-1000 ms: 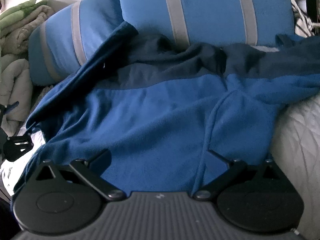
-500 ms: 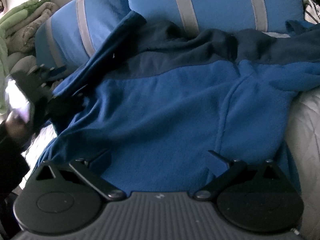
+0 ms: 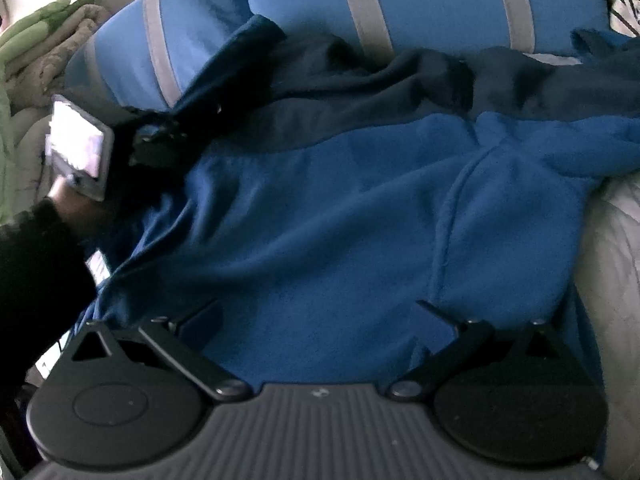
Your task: Fold clothes
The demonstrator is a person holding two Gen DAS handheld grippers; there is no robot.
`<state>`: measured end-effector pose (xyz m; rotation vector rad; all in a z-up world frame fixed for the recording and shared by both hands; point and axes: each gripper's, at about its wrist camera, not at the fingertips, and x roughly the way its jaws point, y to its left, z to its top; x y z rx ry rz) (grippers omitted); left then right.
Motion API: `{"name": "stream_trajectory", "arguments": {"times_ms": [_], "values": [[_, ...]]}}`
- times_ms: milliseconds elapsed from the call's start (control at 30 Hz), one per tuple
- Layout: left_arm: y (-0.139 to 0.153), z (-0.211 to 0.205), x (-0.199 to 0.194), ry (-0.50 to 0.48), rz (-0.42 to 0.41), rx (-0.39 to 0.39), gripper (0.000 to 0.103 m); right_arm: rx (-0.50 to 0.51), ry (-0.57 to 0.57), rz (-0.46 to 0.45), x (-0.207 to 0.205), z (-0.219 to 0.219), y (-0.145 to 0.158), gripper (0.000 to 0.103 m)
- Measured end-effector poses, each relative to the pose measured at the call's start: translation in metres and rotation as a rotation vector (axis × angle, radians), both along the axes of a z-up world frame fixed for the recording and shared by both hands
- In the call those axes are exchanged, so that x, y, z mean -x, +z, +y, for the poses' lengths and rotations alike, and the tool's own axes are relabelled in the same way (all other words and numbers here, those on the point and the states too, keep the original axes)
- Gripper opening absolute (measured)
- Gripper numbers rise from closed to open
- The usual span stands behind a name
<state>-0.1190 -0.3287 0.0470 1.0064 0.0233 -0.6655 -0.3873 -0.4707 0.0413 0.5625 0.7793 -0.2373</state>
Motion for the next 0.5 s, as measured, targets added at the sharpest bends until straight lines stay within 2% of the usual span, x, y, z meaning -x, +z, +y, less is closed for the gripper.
{"name": "stream_trajectory", "arguments": {"times_ms": [133, 300, 400, 500], "values": [[0.034, 0.022, 0.020, -0.049, -0.027, 0.069, 0.008, 0.021, -0.045, 0.002, 0.002, -0.006, -0.001, 0.103], [0.070, 0.072, 0.070, -0.188, -0.050, 0.117, 0.008, 0.008, -0.122, -0.016, 0.008, -0.015, -0.002, 0.103], [0.067, 0.109, 0.110, -0.271, -0.069, 0.082, 0.008, -0.012, -0.181, -0.045, 0.018, -0.024, 0.000, 0.103], [0.047, 0.140, 0.134, -0.303, -0.058, 0.013, 0.008, -0.038, -0.235, -0.079, 0.028, -0.032, 0.003, 0.103]]}}
